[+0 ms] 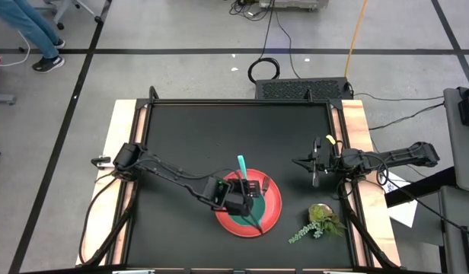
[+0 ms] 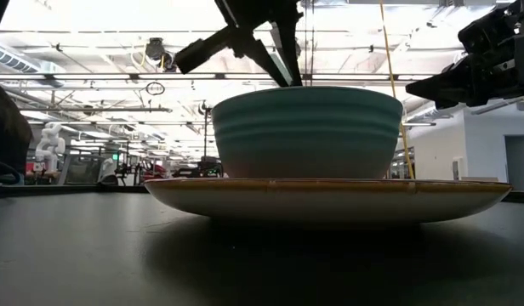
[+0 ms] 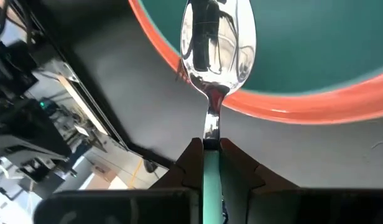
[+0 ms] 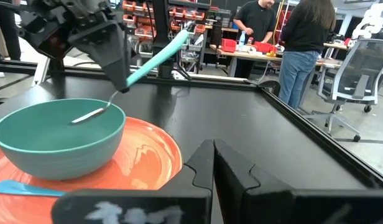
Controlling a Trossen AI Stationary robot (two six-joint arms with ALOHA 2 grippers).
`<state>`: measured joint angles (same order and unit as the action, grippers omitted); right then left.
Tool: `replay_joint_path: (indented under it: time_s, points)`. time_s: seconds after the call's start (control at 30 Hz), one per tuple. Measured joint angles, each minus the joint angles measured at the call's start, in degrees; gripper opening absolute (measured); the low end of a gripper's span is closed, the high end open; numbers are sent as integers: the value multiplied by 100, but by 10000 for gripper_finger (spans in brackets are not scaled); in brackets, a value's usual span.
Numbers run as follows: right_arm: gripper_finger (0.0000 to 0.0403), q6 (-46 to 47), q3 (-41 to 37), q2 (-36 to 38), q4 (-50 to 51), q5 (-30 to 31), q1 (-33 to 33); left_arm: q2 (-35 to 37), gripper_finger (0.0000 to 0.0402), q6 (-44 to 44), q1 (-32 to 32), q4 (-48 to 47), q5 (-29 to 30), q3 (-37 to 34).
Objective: Set table place
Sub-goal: Put the light green spoon into the green bowl
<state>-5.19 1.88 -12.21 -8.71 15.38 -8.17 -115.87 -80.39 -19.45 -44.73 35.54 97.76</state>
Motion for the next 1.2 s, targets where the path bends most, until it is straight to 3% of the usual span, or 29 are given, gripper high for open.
replay_joint_path:
  time_s: [0.33, 0.77, 1.2]
  points:
    - [0, 0, 1, 2, -2, 2, 1, 0, 28, -271, -252, 3, 159, 0]
    - [0, 17, -1, 4, -2, 2, -1, 5, 28, -1101, -379, 749, 1346, -694]
    - [0, 2, 1, 4, -4, 2, 1, 4, 28, -996, -745, 1388, 1393, -1111]
